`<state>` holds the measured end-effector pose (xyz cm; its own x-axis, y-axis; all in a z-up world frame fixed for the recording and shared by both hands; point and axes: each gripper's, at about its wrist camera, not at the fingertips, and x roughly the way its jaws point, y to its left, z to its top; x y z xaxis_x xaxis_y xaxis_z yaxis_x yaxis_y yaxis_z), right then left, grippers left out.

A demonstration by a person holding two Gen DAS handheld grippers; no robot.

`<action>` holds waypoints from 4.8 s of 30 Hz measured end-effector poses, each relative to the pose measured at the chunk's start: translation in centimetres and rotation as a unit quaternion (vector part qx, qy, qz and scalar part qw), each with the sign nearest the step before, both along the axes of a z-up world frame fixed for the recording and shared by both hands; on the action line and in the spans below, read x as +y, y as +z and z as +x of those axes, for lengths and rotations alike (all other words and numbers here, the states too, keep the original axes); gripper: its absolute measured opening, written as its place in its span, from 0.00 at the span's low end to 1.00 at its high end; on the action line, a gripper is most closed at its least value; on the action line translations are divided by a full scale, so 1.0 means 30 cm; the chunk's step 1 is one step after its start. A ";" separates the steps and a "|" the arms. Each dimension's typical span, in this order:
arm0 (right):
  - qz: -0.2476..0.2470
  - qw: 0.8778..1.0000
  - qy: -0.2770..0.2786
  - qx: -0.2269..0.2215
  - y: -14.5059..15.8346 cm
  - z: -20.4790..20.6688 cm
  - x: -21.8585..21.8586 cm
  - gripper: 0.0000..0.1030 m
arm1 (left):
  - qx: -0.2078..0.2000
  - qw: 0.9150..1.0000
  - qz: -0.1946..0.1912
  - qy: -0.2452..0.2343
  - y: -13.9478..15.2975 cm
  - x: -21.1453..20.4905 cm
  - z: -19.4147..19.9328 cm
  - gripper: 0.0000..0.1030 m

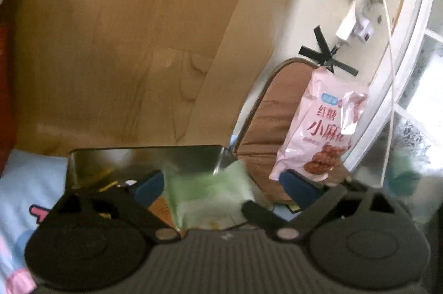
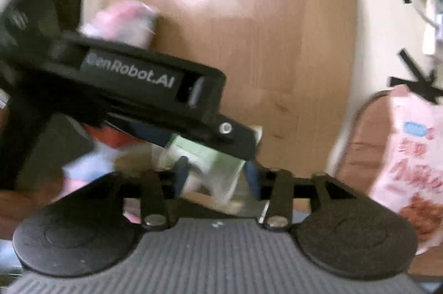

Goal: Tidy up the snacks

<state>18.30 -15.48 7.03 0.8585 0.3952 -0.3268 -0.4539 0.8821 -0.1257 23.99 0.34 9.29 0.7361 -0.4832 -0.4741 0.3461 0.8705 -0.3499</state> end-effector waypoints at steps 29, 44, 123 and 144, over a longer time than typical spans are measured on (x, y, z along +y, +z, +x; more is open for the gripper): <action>0.105 0.968 0.093 0.207 -0.098 -0.123 0.098 0.57 | 0.078 0.979 -0.071 0.172 -0.231 0.507 -0.290 0.92; 0.092 0.967 0.084 0.224 -0.116 -0.048 0.150 0.34 | 0.068 0.985 -0.114 0.111 -0.244 0.385 -0.310 0.60; 0.093 0.978 -0.046 0.183 -0.211 -0.519 -0.231 0.55 | 0.084 0.994 -0.027 -0.063 -0.322 -0.113 -0.537 0.94; 0.085 0.984 -0.057 0.145 -0.161 -0.521 -0.213 0.45 | 0.055 0.996 -0.049 -0.049 -0.240 -0.069 -0.516 0.79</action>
<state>2.66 -21.86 2.19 0.7809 0.3722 -0.5017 -0.3467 0.9263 0.1476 8.50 -1.74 2.08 0.6288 -0.5980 -0.4969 0.3830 0.7944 -0.4714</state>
